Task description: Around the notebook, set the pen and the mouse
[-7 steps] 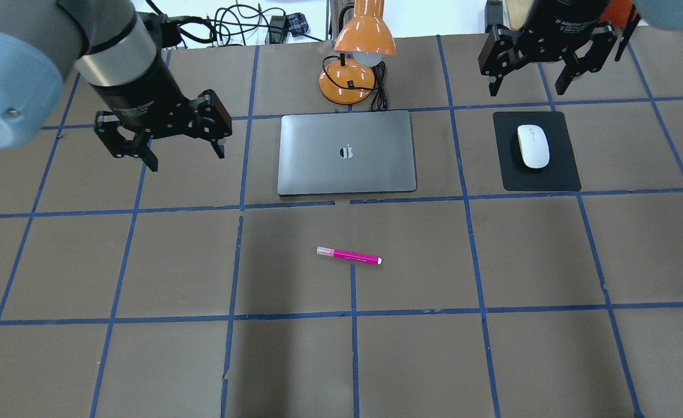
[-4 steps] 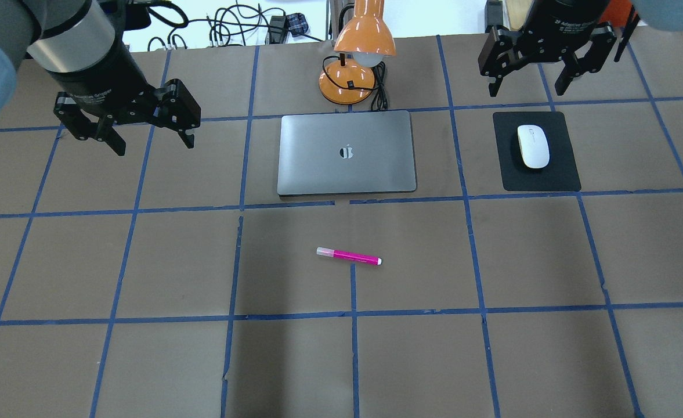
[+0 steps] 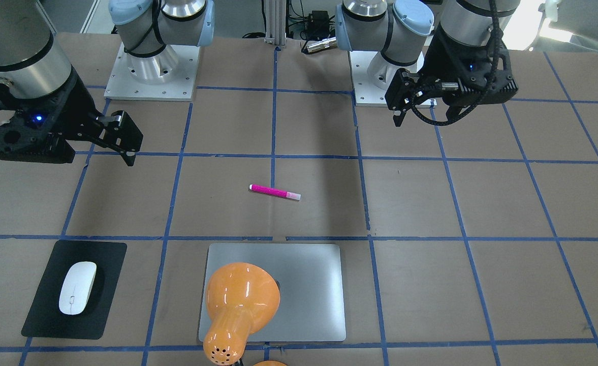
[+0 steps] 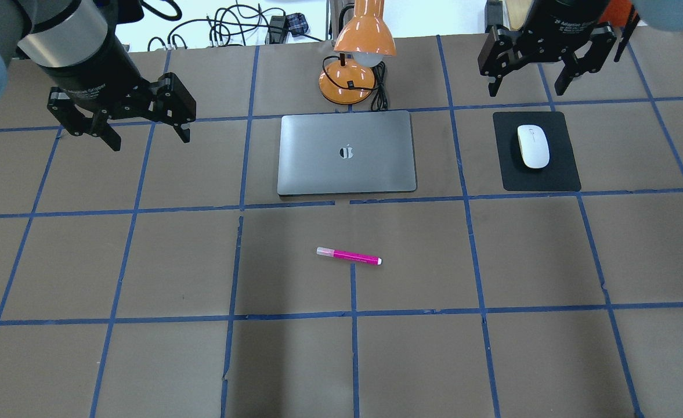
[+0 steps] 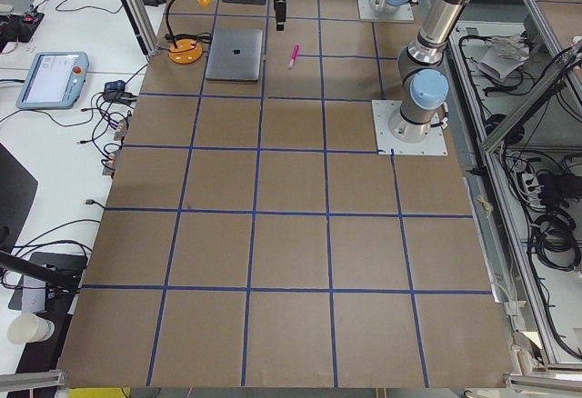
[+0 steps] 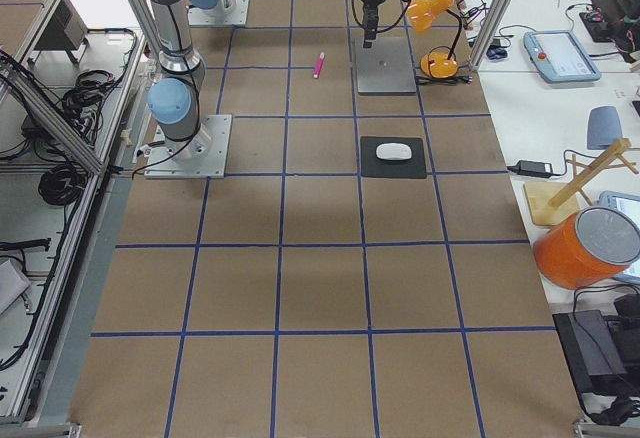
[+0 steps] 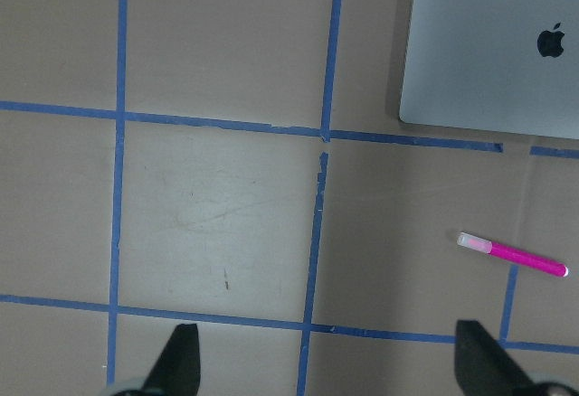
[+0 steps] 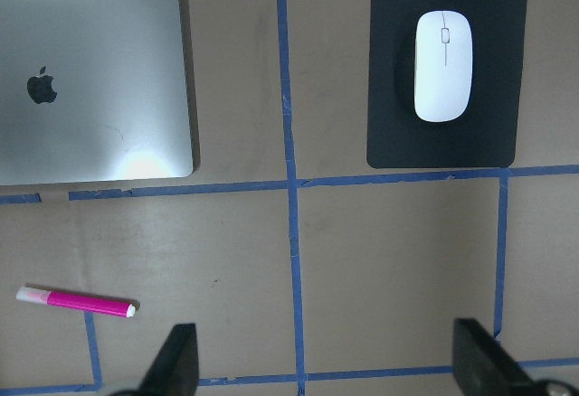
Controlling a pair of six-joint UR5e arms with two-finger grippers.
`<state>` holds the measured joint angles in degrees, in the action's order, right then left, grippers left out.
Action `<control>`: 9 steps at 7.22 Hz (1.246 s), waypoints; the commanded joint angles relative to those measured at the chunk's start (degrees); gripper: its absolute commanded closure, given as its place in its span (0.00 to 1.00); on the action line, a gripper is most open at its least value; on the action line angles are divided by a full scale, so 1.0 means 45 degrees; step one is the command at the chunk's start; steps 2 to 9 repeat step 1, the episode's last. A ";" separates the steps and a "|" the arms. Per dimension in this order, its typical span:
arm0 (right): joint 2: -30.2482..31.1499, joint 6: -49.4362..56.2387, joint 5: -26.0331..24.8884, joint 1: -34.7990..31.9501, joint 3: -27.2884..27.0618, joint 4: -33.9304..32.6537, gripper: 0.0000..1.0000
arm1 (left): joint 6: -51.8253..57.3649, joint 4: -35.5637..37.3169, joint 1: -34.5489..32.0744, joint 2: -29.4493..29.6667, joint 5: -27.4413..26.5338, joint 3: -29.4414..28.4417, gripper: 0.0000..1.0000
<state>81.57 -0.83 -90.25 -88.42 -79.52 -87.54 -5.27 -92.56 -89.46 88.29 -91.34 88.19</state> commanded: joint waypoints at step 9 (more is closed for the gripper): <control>-0.0003 0.0008 -0.0022 0.0000 0.0014 -0.0020 0.00 | -0.0001 -0.0017 0.0016 -0.0030 -0.0034 -0.0009 0.00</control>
